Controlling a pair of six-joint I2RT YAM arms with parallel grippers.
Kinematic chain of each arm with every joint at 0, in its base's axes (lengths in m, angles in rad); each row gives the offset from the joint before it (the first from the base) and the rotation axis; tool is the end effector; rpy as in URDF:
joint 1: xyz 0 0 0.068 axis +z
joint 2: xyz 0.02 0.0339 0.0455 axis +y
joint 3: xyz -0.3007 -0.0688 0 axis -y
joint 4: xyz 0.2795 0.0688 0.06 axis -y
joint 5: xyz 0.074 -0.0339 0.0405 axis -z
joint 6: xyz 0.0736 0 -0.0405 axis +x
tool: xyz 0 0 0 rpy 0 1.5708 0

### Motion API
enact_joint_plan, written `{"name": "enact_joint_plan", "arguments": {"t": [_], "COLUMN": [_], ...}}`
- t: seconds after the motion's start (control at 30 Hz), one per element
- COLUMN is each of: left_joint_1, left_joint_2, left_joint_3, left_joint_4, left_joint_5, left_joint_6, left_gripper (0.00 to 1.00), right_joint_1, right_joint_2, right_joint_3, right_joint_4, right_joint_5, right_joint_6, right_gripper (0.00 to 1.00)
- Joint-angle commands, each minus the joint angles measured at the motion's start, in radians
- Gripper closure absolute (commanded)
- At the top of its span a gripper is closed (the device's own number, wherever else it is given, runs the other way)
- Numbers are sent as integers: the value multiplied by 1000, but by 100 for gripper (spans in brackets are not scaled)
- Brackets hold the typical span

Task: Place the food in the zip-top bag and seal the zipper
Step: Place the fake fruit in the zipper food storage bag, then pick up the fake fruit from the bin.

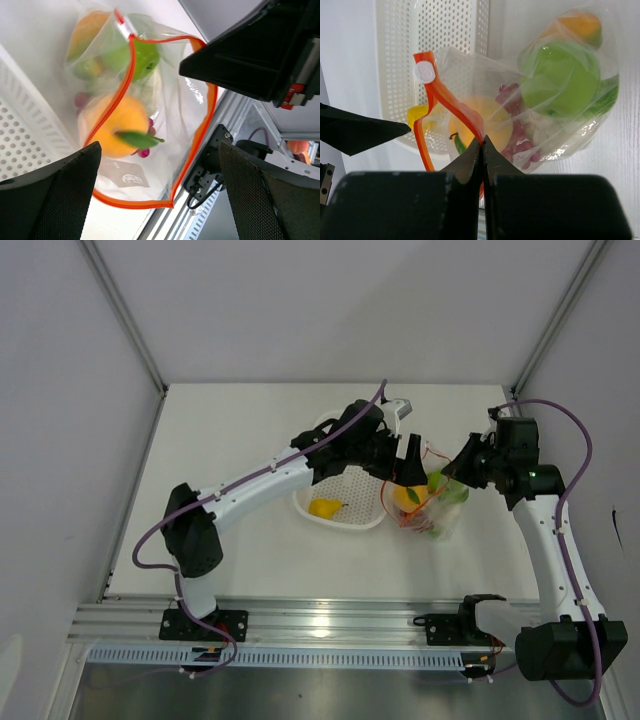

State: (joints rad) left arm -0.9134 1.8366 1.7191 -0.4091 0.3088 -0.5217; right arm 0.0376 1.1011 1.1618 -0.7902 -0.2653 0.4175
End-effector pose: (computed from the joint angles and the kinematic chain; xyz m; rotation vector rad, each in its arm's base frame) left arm 0.2928 -0.4159 0.3580 0.6474 2.2085 -1.1360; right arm 0.2664 0.0293 0.3618 0.3026 2.3090 0.5368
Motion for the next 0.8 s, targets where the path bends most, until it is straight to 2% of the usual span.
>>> {"name": "enact_joint_plan", "arguments": {"t": [0.0,0.23,0.3,0.4,0.6,0.77], "left_joint_1": [-4,-2,5,45,171,179], "left_joint_2": [-49,-166,-177,-195,-257,-237], "left_joint_3": [57,-50,-49,-71,-259,-314], "left_joint_4": [-26,-13,-82,-166,-192,-218], "left_joint_5": [-63,-259,-371,-442,-442,-459], "left_joint_6": [40,55,52,29,-115,-146], "left_gripper": [0,1,0,0,1,4], "right_joint_1": [5,2,1,1,-1,-1], "right_joint_2": [-23,-29,-27,-26,-24,-29], "right_joint_3": [47,50,49,39,29,26], "right_joint_4": [14,3,6,14,17,17], "right_joint_5": [15,32,32,31,26,24], "right_joint_6": [-5,-19,-20,-20,-22,-22], "right_gripper": [100,100,100,100,100,100]}}
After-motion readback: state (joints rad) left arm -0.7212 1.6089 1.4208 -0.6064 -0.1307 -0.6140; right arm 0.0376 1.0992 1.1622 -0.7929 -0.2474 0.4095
